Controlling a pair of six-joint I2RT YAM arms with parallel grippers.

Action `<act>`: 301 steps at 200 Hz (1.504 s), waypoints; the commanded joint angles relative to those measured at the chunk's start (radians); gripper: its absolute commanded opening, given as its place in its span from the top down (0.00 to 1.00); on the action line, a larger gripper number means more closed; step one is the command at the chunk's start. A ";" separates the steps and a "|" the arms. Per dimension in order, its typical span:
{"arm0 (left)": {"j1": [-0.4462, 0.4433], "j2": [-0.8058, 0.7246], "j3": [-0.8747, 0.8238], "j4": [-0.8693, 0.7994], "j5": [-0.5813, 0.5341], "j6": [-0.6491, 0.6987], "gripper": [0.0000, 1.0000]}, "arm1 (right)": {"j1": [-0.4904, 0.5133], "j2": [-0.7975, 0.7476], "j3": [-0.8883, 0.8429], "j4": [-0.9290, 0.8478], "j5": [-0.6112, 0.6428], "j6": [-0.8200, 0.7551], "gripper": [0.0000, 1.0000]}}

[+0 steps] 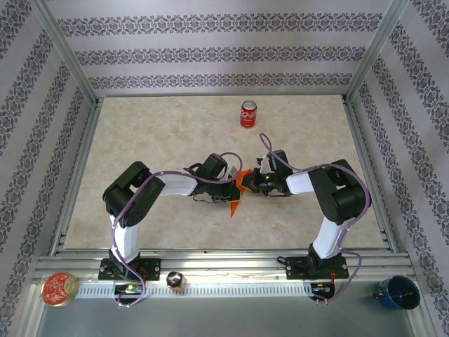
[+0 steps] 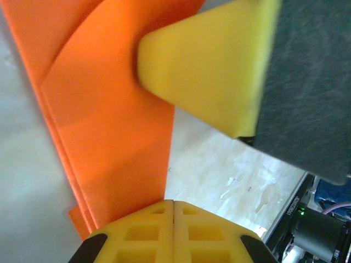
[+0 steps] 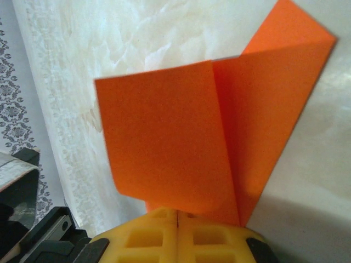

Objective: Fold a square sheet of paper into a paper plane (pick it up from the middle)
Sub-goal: Fold the wing for the fifth time at the center of the table.

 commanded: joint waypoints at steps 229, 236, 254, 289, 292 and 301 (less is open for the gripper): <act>-0.013 -0.045 -0.192 -0.019 0.004 0.119 1.00 | 0.110 -0.088 0.006 -0.161 0.104 -0.121 0.95; -0.013 -0.045 -0.192 -0.021 0.005 0.119 1.00 | 0.104 -0.077 0.008 -0.176 0.132 -0.123 0.96; -0.013 -0.045 -0.192 -0.024 0.004 0.121 1.00 | 0.073 -0.047 -0.001 -0.164 0.150 -0.096 0.96; -0.013 -0.044 -0.201 -0.025 0.011 0.122 1.00 | 0.020 -0.031 0.003 -0.166 0.159 -0.085 0.96; -0.013 -0.044 -0.201 -0.026 0.011 0.123 1.00 | 0.016 -0.031 0.006 -0.168 0.159 -0.086 0.95; -0.013 -0.041 -0.202 -0.026 0.011 0.121 1.00 | 0.007 -0.031 0.009 -0.173 0.162 -0.086 0.95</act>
